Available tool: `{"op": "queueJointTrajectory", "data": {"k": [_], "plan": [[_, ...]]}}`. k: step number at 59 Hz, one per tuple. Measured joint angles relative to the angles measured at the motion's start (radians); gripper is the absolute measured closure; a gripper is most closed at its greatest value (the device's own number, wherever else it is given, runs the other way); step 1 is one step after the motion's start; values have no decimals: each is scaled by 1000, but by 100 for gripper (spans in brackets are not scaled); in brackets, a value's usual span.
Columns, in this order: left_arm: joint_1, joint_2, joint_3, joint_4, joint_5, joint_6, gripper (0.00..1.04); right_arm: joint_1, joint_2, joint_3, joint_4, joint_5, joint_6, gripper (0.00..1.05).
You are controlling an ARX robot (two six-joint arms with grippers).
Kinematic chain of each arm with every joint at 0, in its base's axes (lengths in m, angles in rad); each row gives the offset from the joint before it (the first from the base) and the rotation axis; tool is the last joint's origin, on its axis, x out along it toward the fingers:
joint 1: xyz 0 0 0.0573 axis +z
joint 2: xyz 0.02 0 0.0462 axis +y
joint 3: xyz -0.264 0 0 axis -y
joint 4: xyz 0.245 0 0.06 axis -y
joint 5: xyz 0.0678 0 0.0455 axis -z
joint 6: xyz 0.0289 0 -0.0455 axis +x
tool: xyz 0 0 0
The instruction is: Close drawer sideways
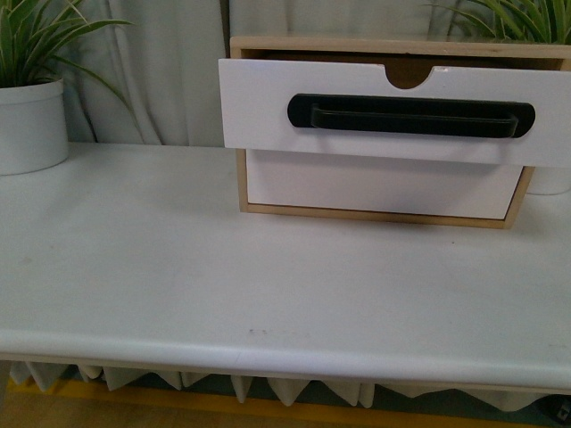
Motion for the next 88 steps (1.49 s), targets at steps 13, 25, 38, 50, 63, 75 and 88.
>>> {"op": "queueJointTrajectory", "data": {"k": [13,25,38,50,63,75,88], "plan": [[0,0,0,0,0,0,6,0,0,0,0,0,0,9],[0,0,0,0,0,0,6,0,0,0,0,0,0,9],[0,0,0,0,0,0,6,0,0,0,0,0,0,9],[0,0,0,0,0,0,6,0,0,0,0,0,0,9],[0,0,0,0,0,0,6,0,0,0,0,0,0,9],[0,0,0,0,0,0,6,0,0,0,0,0,0,9],[0,0,0,0,0,0,6,0,0,0,0,0,0,9]]}}
